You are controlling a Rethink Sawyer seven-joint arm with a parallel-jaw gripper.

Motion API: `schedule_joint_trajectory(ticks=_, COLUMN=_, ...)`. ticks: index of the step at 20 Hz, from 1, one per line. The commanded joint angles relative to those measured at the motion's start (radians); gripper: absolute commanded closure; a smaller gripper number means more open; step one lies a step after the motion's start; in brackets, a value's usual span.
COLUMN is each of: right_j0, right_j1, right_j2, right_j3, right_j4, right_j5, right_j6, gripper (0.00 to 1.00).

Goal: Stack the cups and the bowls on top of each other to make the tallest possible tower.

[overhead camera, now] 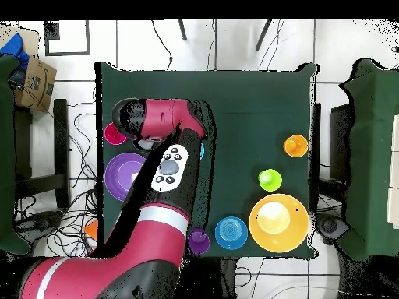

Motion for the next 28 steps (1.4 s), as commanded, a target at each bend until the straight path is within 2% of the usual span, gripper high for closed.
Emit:
schedule_joint_trajectory(ticks=1, right_j0=-0.005, right_j1=0.017, right_j2=0.084, right_j3=0.032, right_j4=0.018, right_j5=0.051, right_j6=0.13, gripper=1.0)
schedule_joint_trajectory(ticks=6, right_j0=-0.006, right_j1=-0.016, right_j2=0.083, right_j3=0.051, right_j4=0.021, right_j5=0.034, right_j6=0.123, gripper=1.0)
schedule_joint_trajectory(ticks=12, right_j0=-0.029, right_j1=-0.039, right_j2=0.086, right_j3=0.03, right_j4=0.028, right_j5=0.069, right_j6=0.102, gripper=1.0)
schedule_joint_trajectory(ticks=20, right_j0=-0.053, right_j1=-0.039, right_j2=0.096, right_j3=0.032, right_j4=0.03, right_j5=0.054, right_j6=0.083, gripper=1.0)
schedule_joint_trajectory(ticks=28, right_j0=-0.04, right_j1=-0.009, right_j2=0.09, right_j3=-0.003, right_j4=0.028, right_j5=0.06, right_j6=0.122, gripper=1.0)
